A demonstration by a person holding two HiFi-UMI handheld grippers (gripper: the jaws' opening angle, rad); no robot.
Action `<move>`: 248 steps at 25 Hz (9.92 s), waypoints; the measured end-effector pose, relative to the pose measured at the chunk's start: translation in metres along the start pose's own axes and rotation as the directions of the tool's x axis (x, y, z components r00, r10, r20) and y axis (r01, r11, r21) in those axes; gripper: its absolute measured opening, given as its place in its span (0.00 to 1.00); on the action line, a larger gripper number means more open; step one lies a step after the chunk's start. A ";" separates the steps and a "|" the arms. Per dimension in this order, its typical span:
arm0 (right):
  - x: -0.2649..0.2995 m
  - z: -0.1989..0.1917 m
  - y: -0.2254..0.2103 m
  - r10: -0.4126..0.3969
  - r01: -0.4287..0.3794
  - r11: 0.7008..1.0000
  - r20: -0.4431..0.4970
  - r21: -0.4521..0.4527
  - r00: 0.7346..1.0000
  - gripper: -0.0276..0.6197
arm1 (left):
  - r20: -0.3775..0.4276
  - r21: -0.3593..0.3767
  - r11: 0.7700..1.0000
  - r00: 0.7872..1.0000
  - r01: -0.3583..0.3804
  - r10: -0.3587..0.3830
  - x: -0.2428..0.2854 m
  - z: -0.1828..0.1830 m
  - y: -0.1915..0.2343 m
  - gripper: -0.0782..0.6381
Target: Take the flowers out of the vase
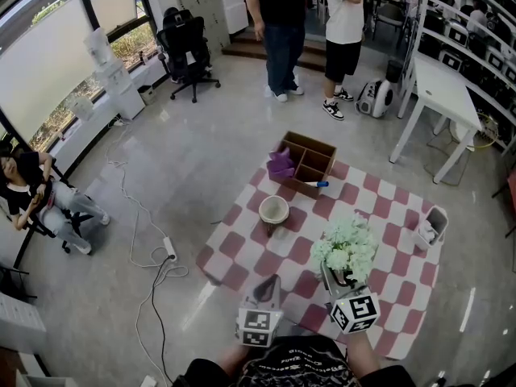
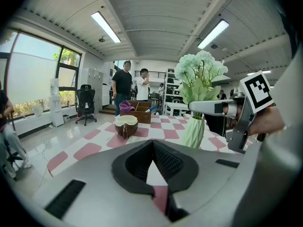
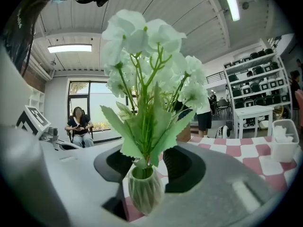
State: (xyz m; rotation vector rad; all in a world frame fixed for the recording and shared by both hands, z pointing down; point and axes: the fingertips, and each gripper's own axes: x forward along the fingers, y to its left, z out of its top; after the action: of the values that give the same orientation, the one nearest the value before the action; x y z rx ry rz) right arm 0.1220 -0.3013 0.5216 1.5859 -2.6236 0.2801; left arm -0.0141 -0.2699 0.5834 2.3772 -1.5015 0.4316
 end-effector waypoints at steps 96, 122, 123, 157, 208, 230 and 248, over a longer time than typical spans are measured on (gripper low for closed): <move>-0.125 0.107 -0.037 -0.312 0.315 0.949 0.183 0.018 0.932 0.20 | 0.045 0.073 0.981 0.982 0.180 -0.184 0.001 0.010 -0.032 0.12; -0.146 0.053 -0.058 -0.393 0.391 0.915 -0.003 0.096 0.920 0.19 | 0.018 0.085 0.977 0.980 0.198 -0.200 -0.001 0.003 -0.045 0.12; -0.146 0.050 -0.058 -0.392 0.391 0.915 -0.008 0.103 0.920 0.19 | 0.016 0.087 0.977 0.980 0.197 -0.199 0.000 0.002 -0.046 0.12; -0.145 -0.043 -0.074 -0.356 0.420 0.894 -0.321 0.158 0.878 0.19 | -0.012 0.096 0.978 0.983 0.183 -0.183 0.005 -0.003 -0.044 0.12; -0.137 -0.137 -0.109 -0.335 0.486 0.858 -0.538 0.165 0.773 0.18 | -0.031 0.063 0.989 0.991 0.133 -0.131 0.021 -0.007 -0.039 0.12; -0.128 -0.155 -0.103 -0.299 0.454 0.875 -0.548 0.170 0.781 0.29 | -0.024 0.043 0.988 0.989 0.148 -0.147 0.022 -0.002 -0.040 0.12; -0.133 -0.115 -0.090 -0.323 0.447 0.862 -0.420 0.240 0.848 0.69 | -0.032 0.035 0.982 0.982 0.187 -0.186 0.014 -0.006 -0.036 0.12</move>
State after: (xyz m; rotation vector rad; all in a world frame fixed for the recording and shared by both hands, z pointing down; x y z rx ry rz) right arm 0.2593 -0.2048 0.6262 1.8952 -1.9886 0.9265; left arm 0.0241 -0.2640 0.5908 2.5016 -1.2543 0.4503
